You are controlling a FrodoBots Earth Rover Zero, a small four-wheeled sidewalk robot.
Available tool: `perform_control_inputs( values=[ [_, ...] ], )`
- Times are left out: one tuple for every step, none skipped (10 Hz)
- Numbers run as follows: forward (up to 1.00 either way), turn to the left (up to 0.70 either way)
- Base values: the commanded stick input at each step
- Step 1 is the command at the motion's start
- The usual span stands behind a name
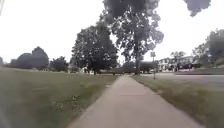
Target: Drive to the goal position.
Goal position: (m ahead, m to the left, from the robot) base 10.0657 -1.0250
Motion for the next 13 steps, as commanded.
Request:
perform_control_inputs(
  values=[
    [1.00, 0.00],
    [1.00, 0.00],
    [1.00, 0.00],
    [1.00, 0.00],
    [1.00, 0.00],
    [1.00, 0.00],
    [1.00, 0.00],
    [1.00, 0.00],
    [1.00, 0.00],
    [1.00, 0.00],
    [1.00, 0.00],
    [1.00, 0.00],
    [1.00, 0.00]
  ],
)
